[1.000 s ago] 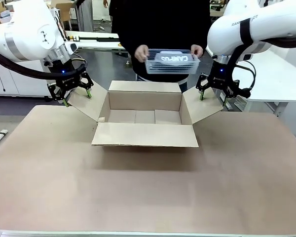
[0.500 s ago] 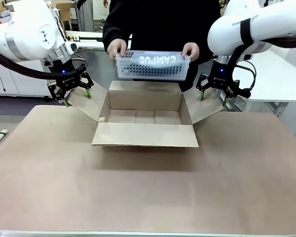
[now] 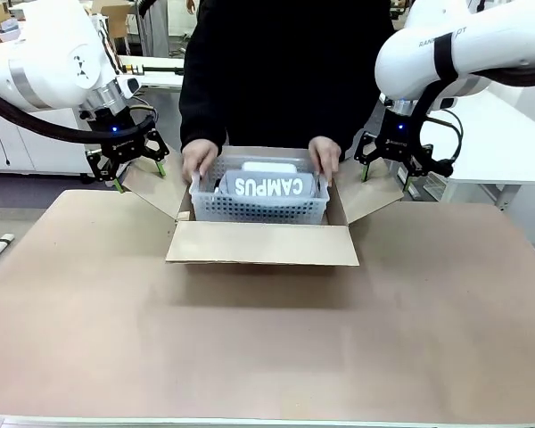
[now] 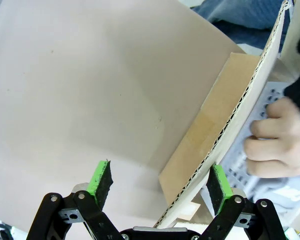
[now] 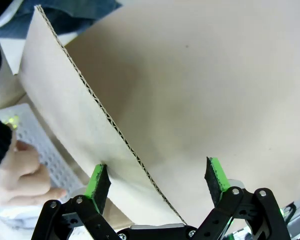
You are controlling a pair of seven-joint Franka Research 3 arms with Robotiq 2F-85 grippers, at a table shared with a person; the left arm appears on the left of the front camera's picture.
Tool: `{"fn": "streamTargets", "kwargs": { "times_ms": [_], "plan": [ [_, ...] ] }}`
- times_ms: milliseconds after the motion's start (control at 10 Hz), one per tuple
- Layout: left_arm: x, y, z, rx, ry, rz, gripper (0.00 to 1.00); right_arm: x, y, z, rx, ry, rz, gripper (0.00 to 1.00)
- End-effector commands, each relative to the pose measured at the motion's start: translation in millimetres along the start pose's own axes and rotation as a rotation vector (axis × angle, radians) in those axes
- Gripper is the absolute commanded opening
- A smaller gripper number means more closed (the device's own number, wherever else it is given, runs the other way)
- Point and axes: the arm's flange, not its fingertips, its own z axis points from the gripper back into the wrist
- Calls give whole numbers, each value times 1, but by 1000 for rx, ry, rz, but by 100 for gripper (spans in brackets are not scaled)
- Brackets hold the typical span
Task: Pack the gift set into the box.
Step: Lift both hands away from the flaps of the Package Box.
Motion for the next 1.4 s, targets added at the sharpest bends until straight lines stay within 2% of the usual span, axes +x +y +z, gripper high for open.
{"fn": "streamTargets", "kwargs": {
  "times_ms": [0, 1300],
  "plan": [
    [-1, -1, 2, 18, -3, 15, 100, 1, 0, 4, -27, -15, -5, 100],
    [-1, -1, 2, 18, -3, 15, 100, 1, 0, 4, -27, -15, -5, 100]
  ]
}}
